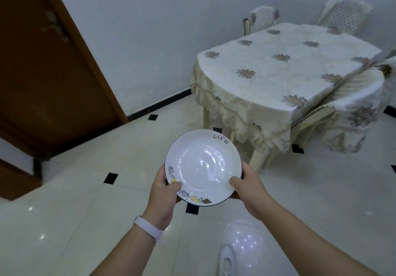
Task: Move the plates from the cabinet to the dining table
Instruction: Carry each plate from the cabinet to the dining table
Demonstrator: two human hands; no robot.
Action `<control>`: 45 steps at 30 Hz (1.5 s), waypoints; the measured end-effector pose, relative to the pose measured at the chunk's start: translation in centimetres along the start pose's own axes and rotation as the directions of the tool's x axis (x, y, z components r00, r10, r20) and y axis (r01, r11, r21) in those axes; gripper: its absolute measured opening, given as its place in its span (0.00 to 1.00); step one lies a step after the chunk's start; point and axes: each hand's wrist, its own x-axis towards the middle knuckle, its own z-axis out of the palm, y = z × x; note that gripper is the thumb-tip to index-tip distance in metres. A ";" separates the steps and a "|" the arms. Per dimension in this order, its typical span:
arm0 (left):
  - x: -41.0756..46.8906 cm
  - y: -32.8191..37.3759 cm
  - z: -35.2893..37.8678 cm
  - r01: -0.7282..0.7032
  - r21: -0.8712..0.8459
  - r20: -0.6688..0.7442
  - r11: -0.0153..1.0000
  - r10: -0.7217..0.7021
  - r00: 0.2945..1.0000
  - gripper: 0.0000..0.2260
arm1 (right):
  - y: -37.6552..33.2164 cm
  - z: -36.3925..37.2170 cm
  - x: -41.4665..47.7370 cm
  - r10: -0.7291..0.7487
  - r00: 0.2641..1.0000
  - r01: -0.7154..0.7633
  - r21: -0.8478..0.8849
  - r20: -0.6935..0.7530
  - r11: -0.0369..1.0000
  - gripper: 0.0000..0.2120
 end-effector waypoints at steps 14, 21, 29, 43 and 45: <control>13.9 4.2 12.1 -0.026 0.058 0.110 0.998 0.020 0.994 0.27 | -7.4 -8.2 12.4 -0.038 0.991 0.048 0.080 -0.129 0.996 0.23; 22.9 5.5 14.7 0.025 0.072 0.178 0.997 -0.037 0.983 0.28 | -9.8 -8.9 19.7 -0.020 0.975 0.038 0.079 -0.221 0.996 0.24; 35.9 10.1 17.7 0.066 0.075 0.315 0.995 -0.087 0.945 0.27 | -15.5 -7.6 29.2 -0.022 0.943 0.061 0.104 -0.333 0.993 0.22; 48.9 12.9 25.2 0.113 0.178 0.556 0.978 -0.195 0.808 0.28 | -19.7 -9.6 37.3 0.017 0.806 0.093 0.156 -0.591 0.983 0.21; 49.7 12.5 26.9 0.114 0.197 0.574 0.974 -0.208 0.792 0.29 | -19.5 -10.8 37.8 0.035 0.782 0.096 0.177 -0.622 0.980 0.21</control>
